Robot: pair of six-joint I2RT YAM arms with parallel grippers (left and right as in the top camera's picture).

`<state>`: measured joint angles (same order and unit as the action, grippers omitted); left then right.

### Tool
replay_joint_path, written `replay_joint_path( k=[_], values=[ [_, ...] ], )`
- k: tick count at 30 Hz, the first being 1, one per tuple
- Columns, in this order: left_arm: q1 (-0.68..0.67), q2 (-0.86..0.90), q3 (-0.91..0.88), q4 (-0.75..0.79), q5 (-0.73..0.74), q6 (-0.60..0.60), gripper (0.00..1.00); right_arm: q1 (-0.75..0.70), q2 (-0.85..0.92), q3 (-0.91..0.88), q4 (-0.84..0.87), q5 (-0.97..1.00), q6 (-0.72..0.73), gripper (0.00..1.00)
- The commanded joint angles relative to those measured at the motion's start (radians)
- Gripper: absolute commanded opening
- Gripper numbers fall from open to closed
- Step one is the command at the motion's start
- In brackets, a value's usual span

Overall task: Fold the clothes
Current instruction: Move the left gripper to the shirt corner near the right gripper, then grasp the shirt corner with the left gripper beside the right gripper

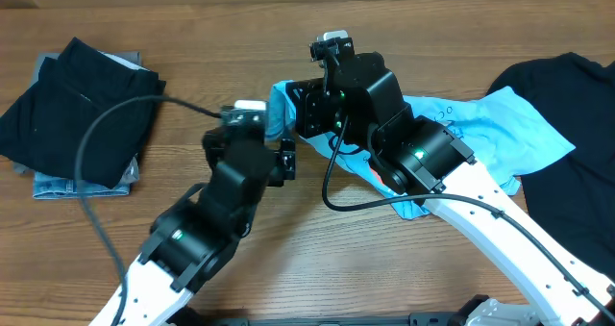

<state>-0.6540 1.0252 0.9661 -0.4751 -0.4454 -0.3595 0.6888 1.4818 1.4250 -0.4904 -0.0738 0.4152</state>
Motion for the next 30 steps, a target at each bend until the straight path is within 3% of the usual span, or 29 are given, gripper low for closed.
replay_joint_path(
  k=[1, 3, 8, 10, 19, 30],
  values=[
    [0.001, -0.003, 0.012, 0.016, 0.049, -0.032, 0.92, 0.004, -0.027, 0.031, 0.008, -0.006, 0.005, 0.05],
    [0.012, 0.021, 0.011, 0.012, 0.08, -0.053, 0.91, 0.004, -0.027, 0.031, 0.007, -0.006, 0.005, 0.05],
    [0.064, 0.115, 0.011, 0.019, 0.162, -0.032, 0.65, 0.004, -0.027, 0.031, 0.005, -0.006, 0.005, 0.05],
    [0.075, 0.144, 0.011, 0.036, 0.194, -0.001, 0.61, 0.004, -0.027, 0.031, 0.005, -0.006, 0.005, 0.05],
    [0.079, 0.171, 0.011, 0.118, 0.21, 0.023, 0.72, 0.004, -0.027, 0.031, 0.005, -0.006, 0.004, 0.05],
    [0.079, 0.175, 0.011, 0.119, 0.255, 0.023, 0.74, 0.004, -0.027, 0.031, 0.005, -0.006, 0.004, 0.09]
  ],
)
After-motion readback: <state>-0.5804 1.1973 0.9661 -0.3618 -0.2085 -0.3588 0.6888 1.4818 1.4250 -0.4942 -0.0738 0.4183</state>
